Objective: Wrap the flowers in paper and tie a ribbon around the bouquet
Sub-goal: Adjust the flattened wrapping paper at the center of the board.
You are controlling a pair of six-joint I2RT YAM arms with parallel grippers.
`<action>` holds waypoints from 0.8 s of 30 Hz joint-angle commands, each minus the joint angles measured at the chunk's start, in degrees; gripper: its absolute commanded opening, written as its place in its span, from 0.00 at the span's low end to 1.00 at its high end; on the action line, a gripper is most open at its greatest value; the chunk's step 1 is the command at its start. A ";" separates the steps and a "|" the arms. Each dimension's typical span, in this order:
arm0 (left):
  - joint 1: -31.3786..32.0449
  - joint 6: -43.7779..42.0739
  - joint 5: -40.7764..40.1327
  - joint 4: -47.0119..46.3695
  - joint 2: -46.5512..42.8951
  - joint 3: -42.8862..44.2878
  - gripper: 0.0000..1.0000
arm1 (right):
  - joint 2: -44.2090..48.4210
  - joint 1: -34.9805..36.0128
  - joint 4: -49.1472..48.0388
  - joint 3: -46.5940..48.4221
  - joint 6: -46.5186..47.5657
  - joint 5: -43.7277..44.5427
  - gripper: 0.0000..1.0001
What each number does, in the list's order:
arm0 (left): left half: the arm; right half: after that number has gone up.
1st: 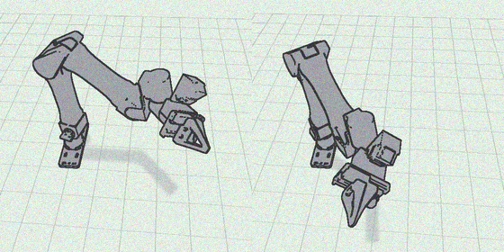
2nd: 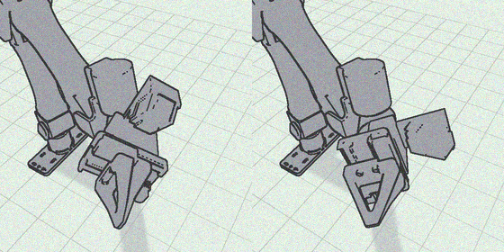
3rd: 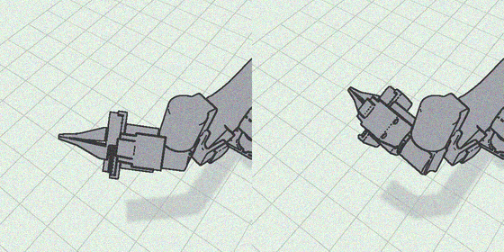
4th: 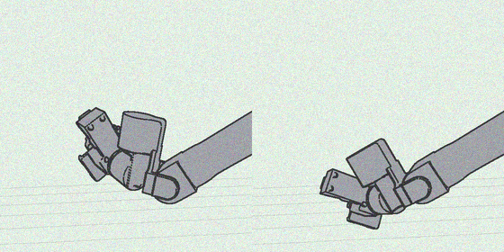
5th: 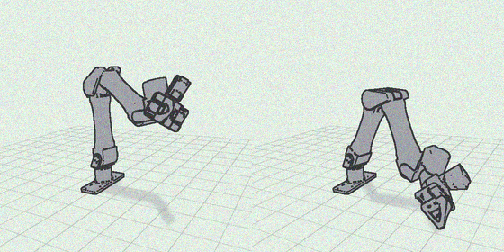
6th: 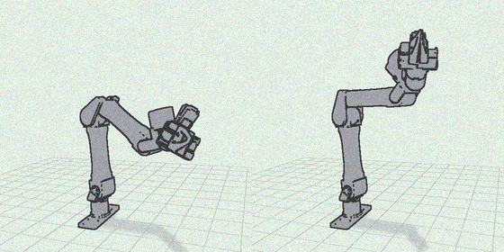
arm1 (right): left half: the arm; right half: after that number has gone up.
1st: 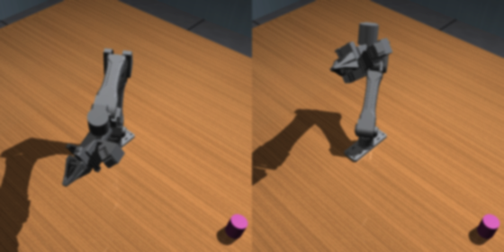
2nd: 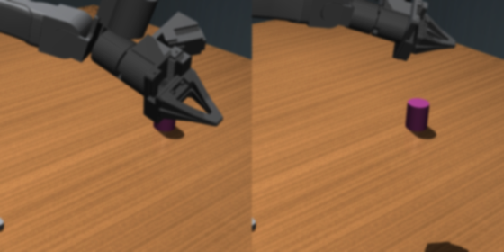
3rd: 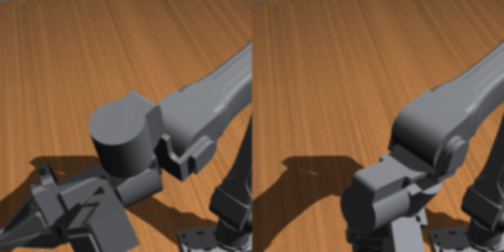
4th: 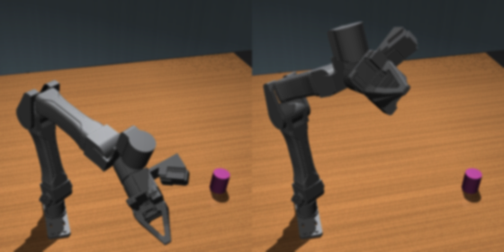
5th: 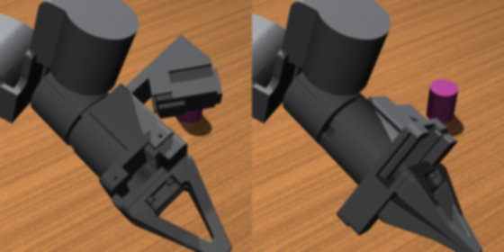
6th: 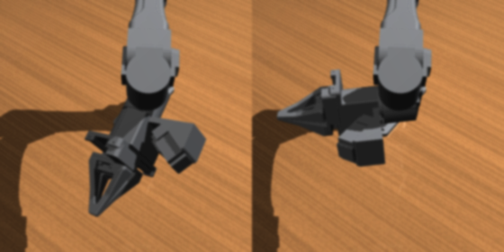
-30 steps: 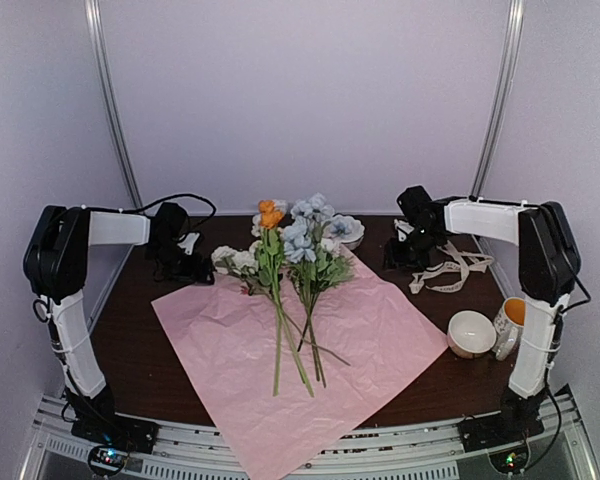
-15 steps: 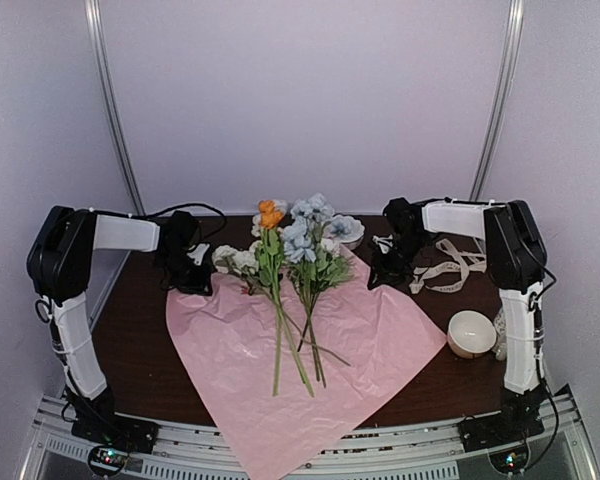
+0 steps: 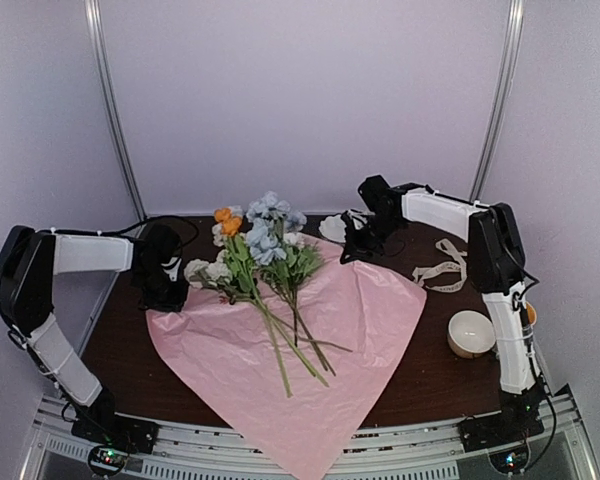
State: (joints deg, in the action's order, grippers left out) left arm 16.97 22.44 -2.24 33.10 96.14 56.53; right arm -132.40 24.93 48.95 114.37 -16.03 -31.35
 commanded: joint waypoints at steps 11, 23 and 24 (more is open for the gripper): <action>-2.47 7.02 -9.52 -1.24 -4.77 -7.05 0.00 | 1.39 3.46 -4.18 9.78 -3.05 19.91 0.41; -2.56 6.67 -9.66 -1.56 -3.68 -5.84 0.00 | 25.63 16.72 -18.53 -31.05 6.54 7.96 0.46; -2.60 6.62 -9.50 -1.43 -3.68 -5.78 0.00 | 25.04 18.74 -18.31 -31.51 6.81 5.85 0.46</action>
State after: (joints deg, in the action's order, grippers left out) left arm 14.94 28.64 -11.00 32.45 91.88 50.06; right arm -105.73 38.22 34.39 87.02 -12.12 -16.01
